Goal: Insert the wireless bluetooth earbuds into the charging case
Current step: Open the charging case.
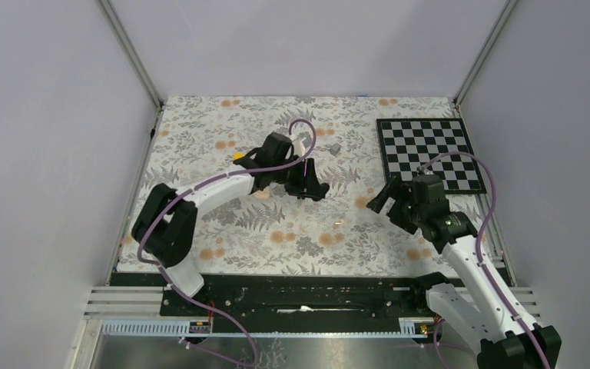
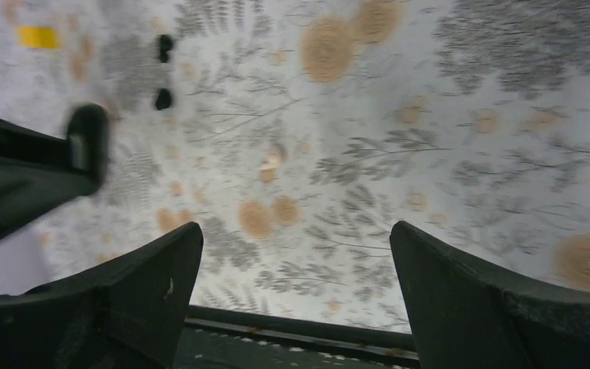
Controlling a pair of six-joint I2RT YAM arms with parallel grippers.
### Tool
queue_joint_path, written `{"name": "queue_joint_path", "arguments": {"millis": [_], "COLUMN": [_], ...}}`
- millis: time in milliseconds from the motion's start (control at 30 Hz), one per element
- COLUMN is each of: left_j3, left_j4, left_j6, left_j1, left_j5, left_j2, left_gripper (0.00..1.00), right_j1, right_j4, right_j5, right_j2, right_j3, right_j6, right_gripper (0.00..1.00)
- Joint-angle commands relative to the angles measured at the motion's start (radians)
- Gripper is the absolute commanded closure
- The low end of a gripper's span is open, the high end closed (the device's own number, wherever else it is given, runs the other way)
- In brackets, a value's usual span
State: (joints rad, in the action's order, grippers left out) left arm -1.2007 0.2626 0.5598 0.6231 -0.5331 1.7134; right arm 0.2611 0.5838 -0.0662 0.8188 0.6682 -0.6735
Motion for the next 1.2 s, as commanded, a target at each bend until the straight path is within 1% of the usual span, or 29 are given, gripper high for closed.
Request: {"name": "queue_joint_path", "arguments": {"millis": [0, 67, 167, 400, 533, 600, 767, 833, 900, 1000, 1100, 1167], "left_j3": [0.11, 0.126, 0.125, 0.091, 0.036, 0.018, -0.002, -0.002, -0.009, -0.018, -0.026, -0.029], "left_j4": [-0.269, -0.29, -0.27, -0.218, -0.103, -0.07, -0.038, -0.036, -0.016, 0.004, 0.01, 0.011], "left_j6": [0.166, 0.175, 0.163, 0.123, 0.033, 0.007, -0.022, -0.026, -0.039, -0.056, -0.06, -0.061], "left_j1": [0.013, 0.021, 0.031, 0.073, 0.122, 0.14, 0.175, 0.181, 0.188, 0.196, 0.201, 0.204], "left_j5": [-0.2, -0.195, -0.174, -0.131, -0.031, -0.001, 0.057, 0.062, 0.074, 0.097, 0.109, 0.118], "left_j2": [-0.108, -0.129, -0.133, -0.108, -0.097, -0.093, -0.095, -0.097, -0.097, -0.097, -0.097, -0.097], "left_gripper": [0.69, 0.68, 0.68, 0.67, 0.67, 0.67, 0.67, 0.67, 0.67, 0.67, 0.67, 0.67], "right_j1": [0.004, 0.005, 0.009, 0.084, 0.123, 0.14, 0.178, 0.181, 0.181, 0.181, 0.182, 0.183], "right_j4": [-0.268, -0.392, -0.459, -0.529, -0.53, -0.533, -0.553, -0.555, -0.555, -0.555, -0.555, -0.555], "right_j5": [-0.224, -0.271, -0.298, -0.265, -0.23, -0.224, -0.205, -0.188, -0.176, -0.172, -0.182, -0.19], "right_j2": [-0.027, -0.016, 0.011, 0.071, 0.094, 0.112, 0.154, 0.153, 0.144, 0.134, 0.13, 0.133], "right_j3": [-0.056, -0.083, -0.08, -0.058, -0.048, -0.048, -0.046, -0.053, -0.06, -0.069, -0.077, -0.083], "right_j6": [-0.233, -0.333, -0.396, -0.49, -0.524, -0.54, -0.57, -0.583, -0.592, -0.599, -0.6, -0.599], "right_gripper": [0.0, 0.01, 0.03, 0.07, 0.11, 0.12, 0.21, 0.3, 0.41, 0.51, 0.51, 0.5]}}
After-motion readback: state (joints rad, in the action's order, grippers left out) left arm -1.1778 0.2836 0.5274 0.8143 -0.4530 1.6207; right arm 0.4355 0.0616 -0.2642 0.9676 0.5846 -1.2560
